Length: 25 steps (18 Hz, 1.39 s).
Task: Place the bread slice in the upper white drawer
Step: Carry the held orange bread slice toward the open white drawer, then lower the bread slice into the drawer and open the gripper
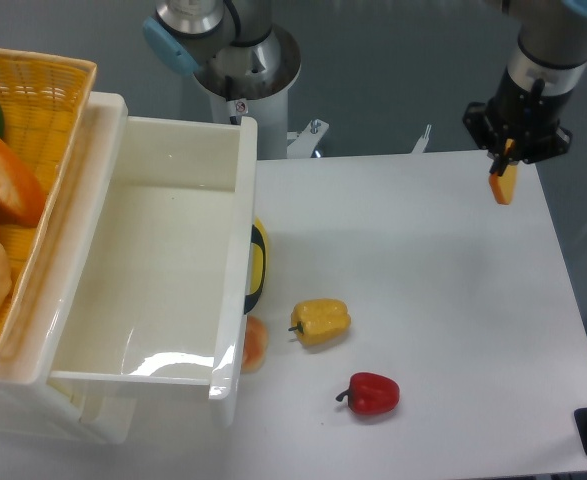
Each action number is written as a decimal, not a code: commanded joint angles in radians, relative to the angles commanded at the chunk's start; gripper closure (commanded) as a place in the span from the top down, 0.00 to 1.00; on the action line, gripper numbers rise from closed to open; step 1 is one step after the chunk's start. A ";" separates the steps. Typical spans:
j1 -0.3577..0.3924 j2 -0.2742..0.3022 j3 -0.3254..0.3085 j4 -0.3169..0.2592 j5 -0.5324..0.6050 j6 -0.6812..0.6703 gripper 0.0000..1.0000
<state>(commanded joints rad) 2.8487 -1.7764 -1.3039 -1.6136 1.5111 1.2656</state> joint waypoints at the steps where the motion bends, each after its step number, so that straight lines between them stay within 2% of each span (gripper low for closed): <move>1: -0.011 0.002 0.000 -0.015 -0.017 -0.005 0.00; 5: -0.041 0.044 -0.012 -0.032 -0.129 -0.086 0.00; 7: -0.058 0.048 -0.012 -0.034 -0.205 -0.167 0.00; 9: -0.084 0.084 -0.012 -0.034 -0.256 -0.265 0.00; 11: -0.098 0.094 -0.011 -0.028 -0.329 -0.377 0.00; 13: -0.112 0.092 -0.008 0.001 -0.396 -0.506 0.00; 16: -0.178 0.094 -0.011 0.030 -0.451 -0.647 0.00; 19: -0.199 0.092 -0.011 0.079 -0.523 -0.826 0.00; 21: -0.209 0.092 -0.024 0.142 -0.563 -0.974 0.00; 22: -0.218 0.091 -0.031 0.164 -0.566 -1.006 0.00; 25: -0.238 0.092 -0.037 0.170 -0.568 -1.063 0.00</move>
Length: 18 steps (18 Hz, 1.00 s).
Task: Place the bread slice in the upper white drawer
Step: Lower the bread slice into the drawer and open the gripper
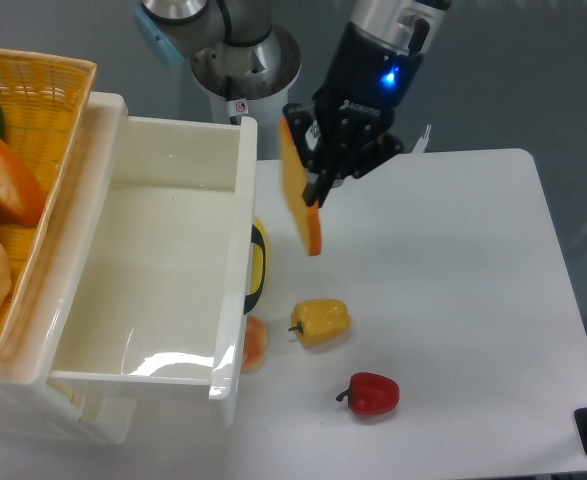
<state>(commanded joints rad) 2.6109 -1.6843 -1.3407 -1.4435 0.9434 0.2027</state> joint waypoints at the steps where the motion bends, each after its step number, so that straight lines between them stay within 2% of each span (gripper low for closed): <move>1: -0.005 0.000 0.000 0.002 0.000 -0.018 0.00; 3: -0.041 -0.006 -0.008 0.035 -0.002 -0.057 0.00; 6: -0.115 -0.012 -0.054 0.122 0.011 -0.098 0.00; 9: -0.214 -0.034 -0.081 0.144 0.116 -0.108 0.00; 10: -0.235 -0.046 -0.081 0.167 0.150 -0.106 0.20; 11: -0.250 -0.057 -0.081 0.198 0.181 -0.103 0.62; 12: -0.262 -0.061 -0.081 0.210 0.210 -0.097 1.00; 14: -0.272 -0.061 -0.081 0.213 0.239 -0.079 1.00; 18: -0.270 -0.066 -0.077 0.207 0.245 0.046 1.00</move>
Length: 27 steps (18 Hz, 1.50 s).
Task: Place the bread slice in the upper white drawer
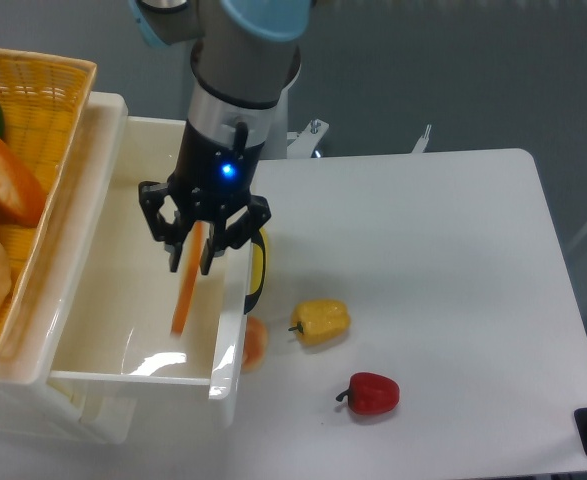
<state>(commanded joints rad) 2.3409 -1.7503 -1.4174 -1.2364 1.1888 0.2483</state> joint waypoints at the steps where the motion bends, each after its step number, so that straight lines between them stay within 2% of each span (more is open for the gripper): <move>1: 0.002 0.005 -0.009 0.003 0.002 0.003 1.00; 3: 0.002 0.002 -0.014 0.003 0.033 0.017 1.00; 5: 0.008 0.002 -0.015 0.006 0.112 0.026 1.00; 8: 0.063 0.006 -0.006 0.035 0.163 0.058 1.00; 11: 0.069 -0.005 -0.009 0.034 0.184 0.191 1.00; 13: 0.078 -0.006 -0.017 0.031 0.260 0.288 1.00; 16: 0.126 -0.021 -0.020 0.028 0.290 0.386 1.00; 17: 0.149 -0.026 -0.038 0.028 0.313 0.417 1.00; 19: 0.205 -0.020 -0.066 0.025 0.339 0.483 1.00; 22: 0.287 -0.021 -0.074 0.023 0.339 0.584 1.00; 27: 0.325 -0.093 -0.071 0.026 0.388 0.692 1.00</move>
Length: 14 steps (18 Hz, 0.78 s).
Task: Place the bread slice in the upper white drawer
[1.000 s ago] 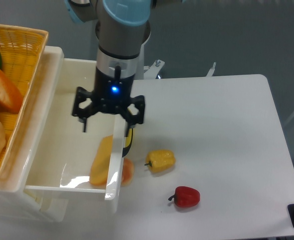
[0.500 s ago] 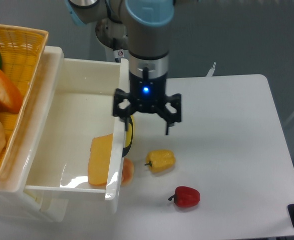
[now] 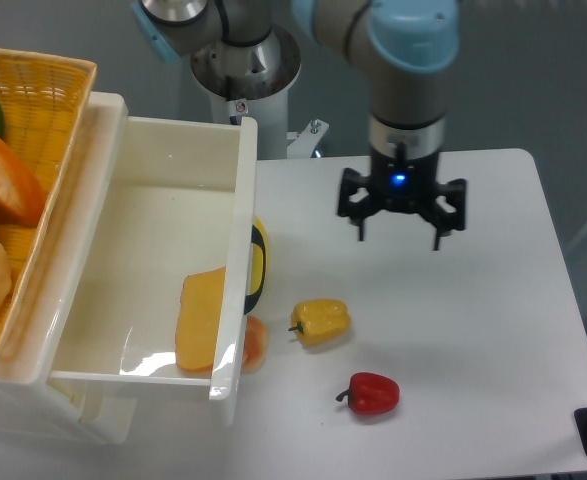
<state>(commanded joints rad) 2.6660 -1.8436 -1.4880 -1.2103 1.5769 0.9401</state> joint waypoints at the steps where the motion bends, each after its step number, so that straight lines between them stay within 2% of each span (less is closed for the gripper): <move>1: 0.005 -0.014 0.003 0.000 0.006 0.029 1.00; 6: 0.044 -0.057 -0.008 0.000 0.034 0.135 1.00; 9: 0.075 -0.088 -0.011 -0.003 0.034 0.254 1.00; 11: 0.084 -0.118 -0.009 0.000 0.037 0.356 1.00; 14: 0.094 -0.163 0.002 0.006 0.035 0.407 1.00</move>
